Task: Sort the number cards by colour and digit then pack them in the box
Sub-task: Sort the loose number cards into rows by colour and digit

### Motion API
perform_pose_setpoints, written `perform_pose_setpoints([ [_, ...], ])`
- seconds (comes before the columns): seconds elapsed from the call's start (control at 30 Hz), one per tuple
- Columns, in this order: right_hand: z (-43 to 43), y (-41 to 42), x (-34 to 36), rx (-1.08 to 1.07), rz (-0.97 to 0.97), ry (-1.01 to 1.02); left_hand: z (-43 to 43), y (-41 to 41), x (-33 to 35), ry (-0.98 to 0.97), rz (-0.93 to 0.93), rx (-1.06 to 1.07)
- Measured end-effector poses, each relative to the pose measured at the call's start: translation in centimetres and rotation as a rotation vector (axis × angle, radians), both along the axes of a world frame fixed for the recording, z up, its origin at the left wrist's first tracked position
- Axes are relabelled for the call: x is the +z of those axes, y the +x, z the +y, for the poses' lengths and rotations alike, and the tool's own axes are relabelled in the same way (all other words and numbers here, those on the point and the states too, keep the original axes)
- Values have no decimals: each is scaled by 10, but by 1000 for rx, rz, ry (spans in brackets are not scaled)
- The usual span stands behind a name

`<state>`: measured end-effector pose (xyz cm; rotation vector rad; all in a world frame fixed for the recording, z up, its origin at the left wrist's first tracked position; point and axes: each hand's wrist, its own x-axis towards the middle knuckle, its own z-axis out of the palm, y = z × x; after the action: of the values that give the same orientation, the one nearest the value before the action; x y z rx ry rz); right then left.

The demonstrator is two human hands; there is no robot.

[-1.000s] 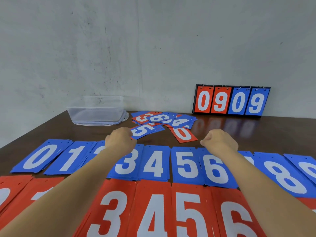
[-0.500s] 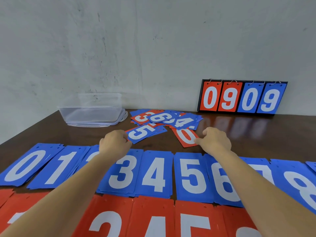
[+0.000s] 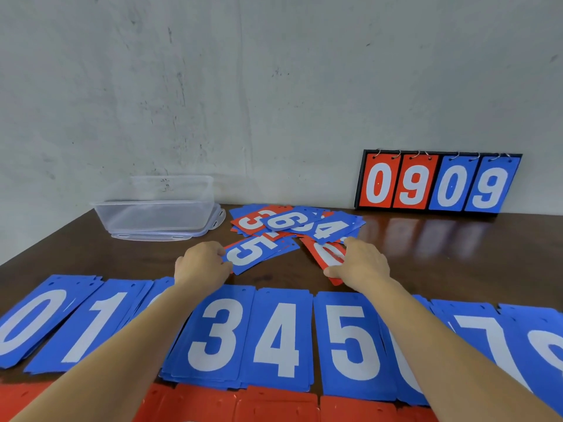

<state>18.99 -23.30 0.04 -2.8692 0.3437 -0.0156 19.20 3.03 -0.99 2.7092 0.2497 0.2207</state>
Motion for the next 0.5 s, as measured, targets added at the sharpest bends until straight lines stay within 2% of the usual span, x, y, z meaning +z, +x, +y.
perform_pose_setpoints([
  [0.2, -14, -7, 1, 74, -90, 41, -4, 5, 9, 33, 0, 2],
  [0.33, -25, -7, -3, 101, -79, 55, -3, 8, 12, 42, 12, 4],
  [0.5, -32, -3, 2, 85, -7, 250, -2, 5, 13, -1, -1, -1],
])
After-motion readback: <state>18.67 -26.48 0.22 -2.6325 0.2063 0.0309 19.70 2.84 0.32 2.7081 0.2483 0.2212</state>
